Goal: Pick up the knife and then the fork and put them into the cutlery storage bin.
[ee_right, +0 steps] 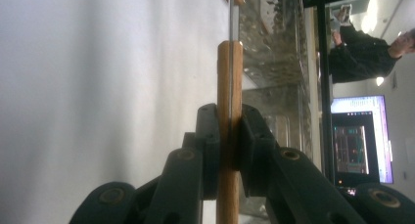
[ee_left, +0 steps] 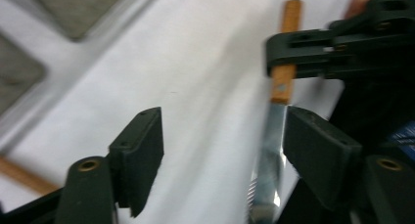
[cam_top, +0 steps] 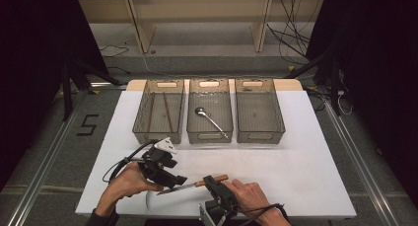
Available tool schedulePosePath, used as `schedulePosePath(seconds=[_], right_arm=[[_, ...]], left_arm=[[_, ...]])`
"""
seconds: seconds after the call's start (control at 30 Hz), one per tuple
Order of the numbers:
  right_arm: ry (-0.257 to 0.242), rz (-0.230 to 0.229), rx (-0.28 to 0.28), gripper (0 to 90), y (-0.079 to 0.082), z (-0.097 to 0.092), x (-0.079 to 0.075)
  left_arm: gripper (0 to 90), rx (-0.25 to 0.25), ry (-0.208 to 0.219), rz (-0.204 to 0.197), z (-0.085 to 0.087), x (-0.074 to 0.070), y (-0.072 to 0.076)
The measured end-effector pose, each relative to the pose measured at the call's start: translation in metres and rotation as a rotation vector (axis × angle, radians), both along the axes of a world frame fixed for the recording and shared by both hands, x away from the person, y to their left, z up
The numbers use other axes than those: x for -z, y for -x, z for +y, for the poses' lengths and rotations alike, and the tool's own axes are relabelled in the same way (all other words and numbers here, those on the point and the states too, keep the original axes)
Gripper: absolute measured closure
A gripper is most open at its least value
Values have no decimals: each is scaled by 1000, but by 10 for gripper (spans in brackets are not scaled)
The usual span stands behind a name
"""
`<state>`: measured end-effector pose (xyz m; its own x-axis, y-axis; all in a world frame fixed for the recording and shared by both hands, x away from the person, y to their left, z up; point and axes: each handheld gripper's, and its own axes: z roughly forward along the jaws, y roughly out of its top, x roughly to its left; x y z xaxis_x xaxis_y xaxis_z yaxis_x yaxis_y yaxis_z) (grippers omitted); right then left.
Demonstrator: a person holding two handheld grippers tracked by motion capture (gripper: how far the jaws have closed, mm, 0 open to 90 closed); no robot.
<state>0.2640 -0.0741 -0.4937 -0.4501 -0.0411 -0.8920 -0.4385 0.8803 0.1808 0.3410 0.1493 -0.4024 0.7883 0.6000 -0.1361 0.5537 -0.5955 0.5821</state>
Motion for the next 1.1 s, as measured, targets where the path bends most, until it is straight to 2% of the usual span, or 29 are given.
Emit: schedulePosePath(seconds=[0.17, 0.33, 0.37, 0.47, 0.6, 0.73, 0.8, 0.87, 1.0, 1.1], right_arm=[[-22, 9, 22, 812, -2, -8, -4], [-60, 27, 46, 811, -4, -17, -10], [-66, 24, 44, 811, -6, -19, -12], [-87, 38, 72, 812, -9, -26, -18], [-130, 62, 109, 811, -15, -38, -24], [-182, 81, 155, 811, -24, -51, -34], [-224, 124, 194, 811, -30, -57, -39], [-272, 167, 236, 811, -36, -64, -44], [-362, 255, 294, 811, -47, -76, -54], [-411, 307, 318, 811, -54, -84, -59]], left_arm=[[254, -107, 28, -59, 15, -2, -7], [242, -197, 19, -100, 26, 3, -13], [239, -210, 11, -114, 28, 4, -13], [232, -241, 34, -143, 32, 6, -11], [218, -270, 44, -172, 38, 9, -9], [213, -307, 93, -191, 45, 13, -7], [211, -313, 102, -182, 45, 18, -5], [201, -311, 85, -175, 43, 22, -4], [196, -324, 95, -184, 41, 29, -2], [194, -325, 110, -193, 40, 32, 1]])
